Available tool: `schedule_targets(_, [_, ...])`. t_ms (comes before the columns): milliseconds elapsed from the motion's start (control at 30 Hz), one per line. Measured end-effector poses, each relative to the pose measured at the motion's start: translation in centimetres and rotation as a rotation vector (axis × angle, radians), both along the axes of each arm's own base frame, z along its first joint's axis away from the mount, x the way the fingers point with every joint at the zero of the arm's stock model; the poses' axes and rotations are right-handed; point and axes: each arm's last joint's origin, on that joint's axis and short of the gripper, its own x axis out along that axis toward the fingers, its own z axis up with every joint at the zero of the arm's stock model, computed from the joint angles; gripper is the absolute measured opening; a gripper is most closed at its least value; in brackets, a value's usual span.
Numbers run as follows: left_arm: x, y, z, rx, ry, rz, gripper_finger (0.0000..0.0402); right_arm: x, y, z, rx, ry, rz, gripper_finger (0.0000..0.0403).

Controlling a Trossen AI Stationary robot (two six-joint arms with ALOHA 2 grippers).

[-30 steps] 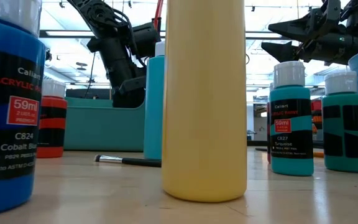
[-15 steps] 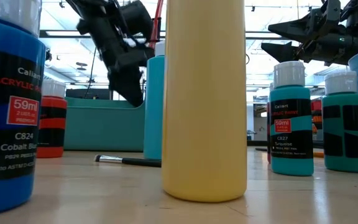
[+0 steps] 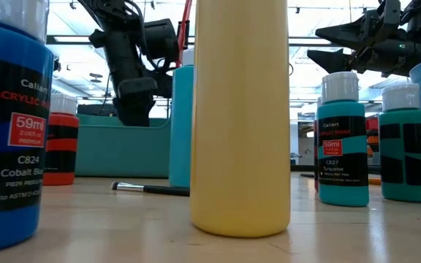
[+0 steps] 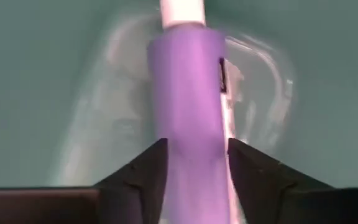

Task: Pick & Place Paint Supplies
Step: Put the large purple paint bottle into the green bin

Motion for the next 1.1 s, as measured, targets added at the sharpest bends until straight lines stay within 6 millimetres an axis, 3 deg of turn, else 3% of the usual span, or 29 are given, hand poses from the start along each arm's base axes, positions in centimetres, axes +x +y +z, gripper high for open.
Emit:
schedule_targets(167, [-0.3,-0.8,1.0,-0.09,-0.012,0.137,0.0213,0.0,0.0,0.0,-0.004,-0.003,-0.001,0.0274])
schedule_targets(267, [0.0,-1.0,1.6,-0.115,-0.028,0.257,0.0216,0.0,0.0,0.0,-0.004,-0.003,-0.001,0.0274])
schedule_targets(433, [0.4,-0.9,1.3,-0.08,-0.03,0.278,0.0211,0.0,0.0,0.0,-0.003,0.003,-0.001,0.0274])
schedule_targets(633, [0.5,-0.8,-0.8,-0.027,0.056,0.198,0.0214,0.0,0.0,-0.1,-0.003,0.016,-0.001,0.0274])
schedule_targets(933, [1.0,-0.3,-1.1,-0.02,0.033,0.054,0.0255,0.1,0.0,-0.3,-0.005,0.028,-0.003,0.0274])
schedule_targets(1100, [0.7,-0.2,-2.2,-0.082,-0.017,0.034,0.0273,0.1,0.0,-0.3,-0.012,0.028,-0.004,0.0274])
